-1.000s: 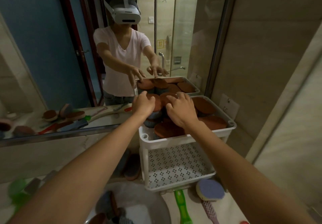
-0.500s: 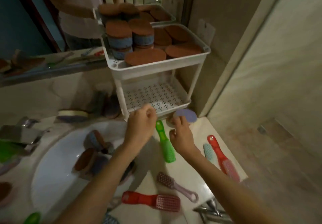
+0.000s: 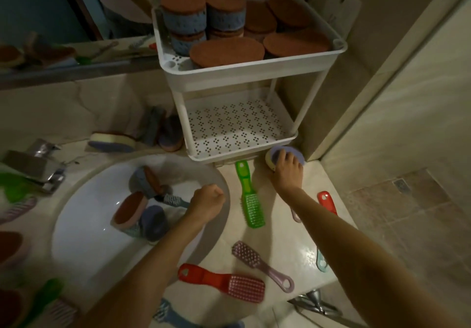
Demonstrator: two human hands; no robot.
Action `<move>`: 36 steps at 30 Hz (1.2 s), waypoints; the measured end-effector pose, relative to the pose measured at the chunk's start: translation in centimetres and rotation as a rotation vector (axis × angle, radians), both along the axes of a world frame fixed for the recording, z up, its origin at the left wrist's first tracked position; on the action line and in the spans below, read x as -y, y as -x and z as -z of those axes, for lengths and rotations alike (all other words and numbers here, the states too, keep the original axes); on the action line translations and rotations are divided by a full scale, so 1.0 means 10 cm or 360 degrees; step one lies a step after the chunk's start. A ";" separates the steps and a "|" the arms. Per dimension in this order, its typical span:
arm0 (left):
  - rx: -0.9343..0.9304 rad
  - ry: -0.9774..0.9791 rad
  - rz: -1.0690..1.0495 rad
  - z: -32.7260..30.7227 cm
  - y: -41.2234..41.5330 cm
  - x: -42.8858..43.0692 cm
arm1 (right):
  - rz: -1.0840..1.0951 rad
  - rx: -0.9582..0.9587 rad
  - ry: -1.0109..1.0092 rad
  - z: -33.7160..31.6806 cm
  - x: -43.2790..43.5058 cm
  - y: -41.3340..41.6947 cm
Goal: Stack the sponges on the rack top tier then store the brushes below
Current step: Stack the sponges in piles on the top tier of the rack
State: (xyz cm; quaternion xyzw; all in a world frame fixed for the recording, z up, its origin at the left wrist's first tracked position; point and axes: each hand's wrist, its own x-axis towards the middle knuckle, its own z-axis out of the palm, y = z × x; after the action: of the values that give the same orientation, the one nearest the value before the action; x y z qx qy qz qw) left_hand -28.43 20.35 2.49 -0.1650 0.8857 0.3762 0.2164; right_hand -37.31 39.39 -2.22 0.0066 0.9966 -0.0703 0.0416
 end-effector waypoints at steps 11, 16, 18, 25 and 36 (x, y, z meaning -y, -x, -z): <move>-0.0067 -0.0160 -0.0036 0.07 0.06 -0.06 | -0.0442 -0.0711 -0.0092 -0.08 -0.26 -0.07; -0.0260 -0.0347 -0.0070 -0.02 0.10 -0.10 | -0.0530 -0.0995 0.0178 -0.39 -0.09 -0.24; -0.0360 -0.0516 -0.0096 -0.06 0.08 -0.04 | -0.0360 -0.0828 0.0568 -0.57 0.11 -0.39; -0.0358 -0.1017 -0.0371 -0.22 -0.36 0.57 | -0.0072 0.0133 0.1899 -0.95 0.98 -0.82; -0.0495 -0.0478 -0.1462 -0.11 -1.90 1.84 | -0.0528 0.1215 0.1790 -0.75 2.54 -1.65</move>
State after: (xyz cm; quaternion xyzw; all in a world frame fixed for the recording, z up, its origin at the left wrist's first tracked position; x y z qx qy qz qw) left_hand -9.40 2.00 3.63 -0.4465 0.6796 0.5758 -0.0846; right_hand -20.82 14.00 5.28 -0.1441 0.7126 -0.5610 0.3960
